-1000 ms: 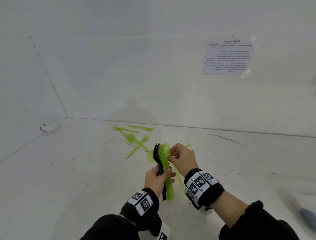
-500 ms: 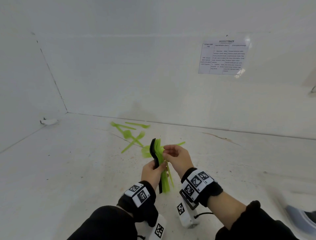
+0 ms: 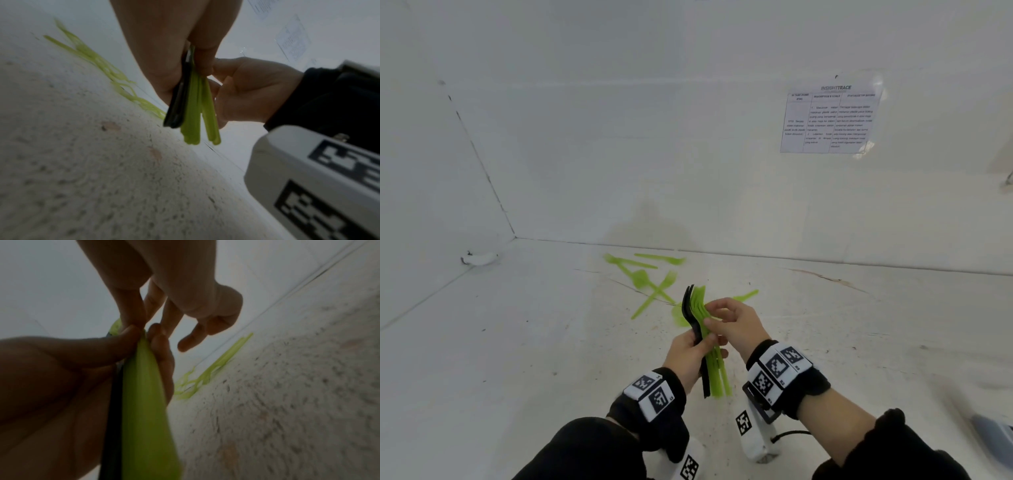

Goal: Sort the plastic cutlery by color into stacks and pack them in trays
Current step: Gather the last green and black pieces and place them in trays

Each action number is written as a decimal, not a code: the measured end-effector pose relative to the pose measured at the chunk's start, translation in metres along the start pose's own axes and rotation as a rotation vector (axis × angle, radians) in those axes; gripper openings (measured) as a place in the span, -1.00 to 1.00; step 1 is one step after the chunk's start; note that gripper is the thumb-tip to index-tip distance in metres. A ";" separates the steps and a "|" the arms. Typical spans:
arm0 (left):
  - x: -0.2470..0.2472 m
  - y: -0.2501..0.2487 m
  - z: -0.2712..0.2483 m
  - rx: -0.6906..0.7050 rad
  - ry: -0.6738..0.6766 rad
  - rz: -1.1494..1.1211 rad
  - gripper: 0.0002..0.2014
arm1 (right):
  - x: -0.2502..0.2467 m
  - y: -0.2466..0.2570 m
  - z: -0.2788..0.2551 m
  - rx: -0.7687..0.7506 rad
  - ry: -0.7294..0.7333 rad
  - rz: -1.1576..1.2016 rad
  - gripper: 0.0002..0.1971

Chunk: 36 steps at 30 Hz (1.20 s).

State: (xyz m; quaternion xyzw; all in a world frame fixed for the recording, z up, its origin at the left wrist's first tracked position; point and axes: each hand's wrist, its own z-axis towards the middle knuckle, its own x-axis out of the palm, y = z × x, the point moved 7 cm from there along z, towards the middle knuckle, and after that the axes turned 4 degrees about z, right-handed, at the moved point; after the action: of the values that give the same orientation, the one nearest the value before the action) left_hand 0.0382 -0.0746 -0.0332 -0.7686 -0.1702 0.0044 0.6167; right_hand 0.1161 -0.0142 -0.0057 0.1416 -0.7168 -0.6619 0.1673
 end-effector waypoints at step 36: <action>-0.053 0.002 0.024 -0.095 -0.229 0.073 -0.86 | -0.008 -0.015 0.116 0.040 0.364 -1.430 -0.71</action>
State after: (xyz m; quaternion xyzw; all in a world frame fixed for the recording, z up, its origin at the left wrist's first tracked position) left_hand -0.0162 -0.0667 -0.0512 -0.7972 -0.2114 0.1067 0.5554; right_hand 0.0739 0.0928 -0.0286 0.6848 -0.4225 -0.5621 -0.1915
